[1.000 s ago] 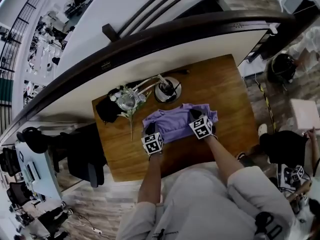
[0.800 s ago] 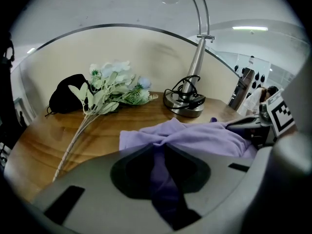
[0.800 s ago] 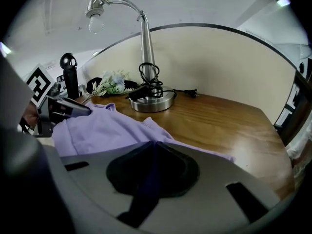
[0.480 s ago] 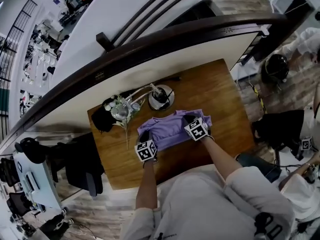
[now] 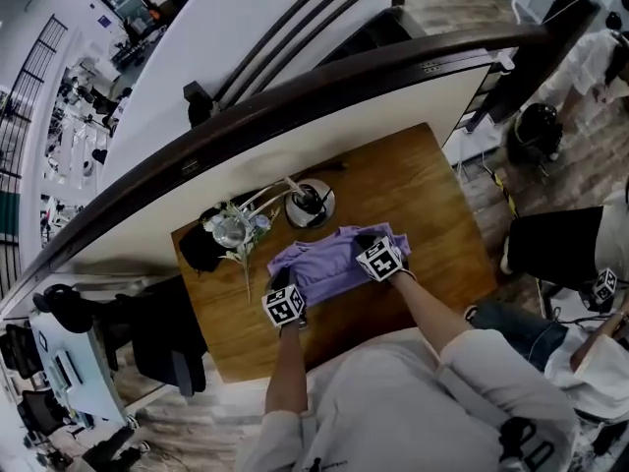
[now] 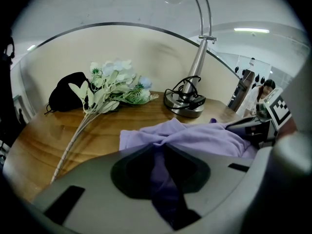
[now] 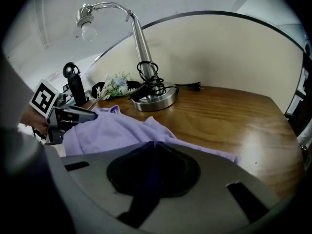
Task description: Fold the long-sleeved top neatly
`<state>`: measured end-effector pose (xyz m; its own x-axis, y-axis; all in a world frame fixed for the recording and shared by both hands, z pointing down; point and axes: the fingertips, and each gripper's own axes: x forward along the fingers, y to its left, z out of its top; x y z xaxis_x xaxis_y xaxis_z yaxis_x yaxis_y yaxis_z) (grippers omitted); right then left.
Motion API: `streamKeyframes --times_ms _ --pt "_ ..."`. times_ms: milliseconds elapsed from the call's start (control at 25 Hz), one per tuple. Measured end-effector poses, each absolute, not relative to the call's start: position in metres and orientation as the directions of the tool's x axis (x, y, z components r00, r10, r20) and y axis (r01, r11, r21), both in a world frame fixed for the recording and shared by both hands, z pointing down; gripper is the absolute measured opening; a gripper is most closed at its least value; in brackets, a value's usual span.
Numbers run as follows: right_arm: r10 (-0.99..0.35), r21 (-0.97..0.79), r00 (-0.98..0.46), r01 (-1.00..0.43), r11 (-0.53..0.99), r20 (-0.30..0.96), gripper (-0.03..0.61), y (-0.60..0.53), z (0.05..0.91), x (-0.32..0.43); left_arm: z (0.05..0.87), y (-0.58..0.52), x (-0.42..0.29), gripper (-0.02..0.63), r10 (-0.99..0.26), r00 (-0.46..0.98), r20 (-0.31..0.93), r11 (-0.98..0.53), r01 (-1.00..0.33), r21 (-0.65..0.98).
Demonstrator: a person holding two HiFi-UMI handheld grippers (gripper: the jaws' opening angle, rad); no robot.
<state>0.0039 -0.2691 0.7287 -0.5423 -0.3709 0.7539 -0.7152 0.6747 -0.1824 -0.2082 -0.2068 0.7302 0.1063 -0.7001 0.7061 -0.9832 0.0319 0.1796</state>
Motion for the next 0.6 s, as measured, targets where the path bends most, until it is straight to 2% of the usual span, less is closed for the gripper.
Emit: streamKeyframes --times_ms 600 --pt "-0.344 -0.223 -0.543 -0.727 0.650 0.766 0.029 -0.2766 0.7308 0.0030 0.7315 -0.2090 -0.2121 0.081 -0.683 0.172 0.710 0.054 -0.958 0.283"
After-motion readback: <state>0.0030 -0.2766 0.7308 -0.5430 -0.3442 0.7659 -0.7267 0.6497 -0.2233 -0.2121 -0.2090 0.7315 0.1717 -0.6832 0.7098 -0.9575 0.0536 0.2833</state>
